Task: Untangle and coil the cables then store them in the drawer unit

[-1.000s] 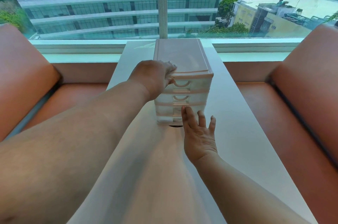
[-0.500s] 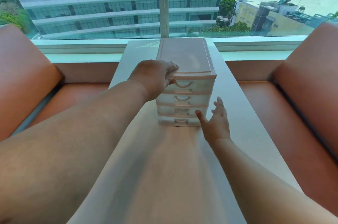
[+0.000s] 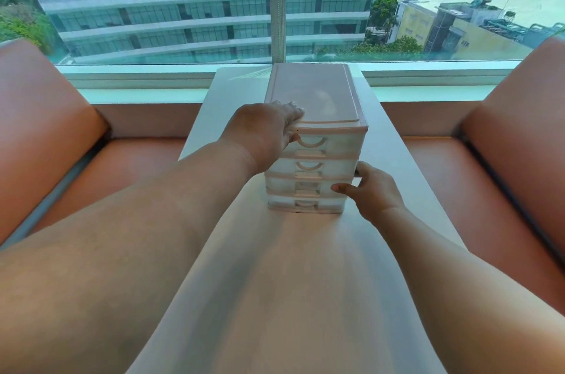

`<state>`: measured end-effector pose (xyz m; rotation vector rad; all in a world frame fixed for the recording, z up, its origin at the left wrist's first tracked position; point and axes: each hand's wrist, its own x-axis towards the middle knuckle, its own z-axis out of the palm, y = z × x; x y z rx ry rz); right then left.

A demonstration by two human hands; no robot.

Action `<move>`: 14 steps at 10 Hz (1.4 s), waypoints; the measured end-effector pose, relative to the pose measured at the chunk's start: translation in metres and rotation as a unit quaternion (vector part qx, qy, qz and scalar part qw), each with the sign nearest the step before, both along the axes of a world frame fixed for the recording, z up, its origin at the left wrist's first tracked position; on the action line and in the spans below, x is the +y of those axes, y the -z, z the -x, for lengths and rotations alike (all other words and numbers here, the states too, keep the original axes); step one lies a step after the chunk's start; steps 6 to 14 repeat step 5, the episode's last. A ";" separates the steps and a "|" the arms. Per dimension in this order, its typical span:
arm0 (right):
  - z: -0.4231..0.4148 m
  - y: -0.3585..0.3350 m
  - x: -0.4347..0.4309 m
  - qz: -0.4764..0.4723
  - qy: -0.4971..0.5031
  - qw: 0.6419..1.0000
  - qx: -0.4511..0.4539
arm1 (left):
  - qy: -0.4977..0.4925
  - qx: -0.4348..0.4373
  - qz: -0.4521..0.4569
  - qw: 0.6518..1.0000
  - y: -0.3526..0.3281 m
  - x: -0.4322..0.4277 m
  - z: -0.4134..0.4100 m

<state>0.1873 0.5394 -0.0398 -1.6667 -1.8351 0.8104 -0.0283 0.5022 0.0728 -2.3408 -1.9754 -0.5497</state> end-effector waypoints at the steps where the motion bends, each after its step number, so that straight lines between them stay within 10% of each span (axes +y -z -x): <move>1: 0.000 -0.006 0.000 0.026 0.000 1.000 -0.017 | -0.004 0.004 -0.002 1.000 0.002 -0.001 -0.002; 4: -0.014 -0.028 -0.049 0.110 -0.076 0.983 -0.129 | -0.025 0.069 0.121 0.990 -0.005 -0.025 -0.005; 5: -0.024 -0.046 -0.069 0.092 -0.069 0.985 -0.126 | -0.006 0.002 0.019 1.000 0.001 -0.058 -0.009; 14: -0.024 -0.046 -0.069 0.092 -0.069 0.985 -0.126 | -0.006 0.002 0.019 1.000 0.001 -0.058 -0.009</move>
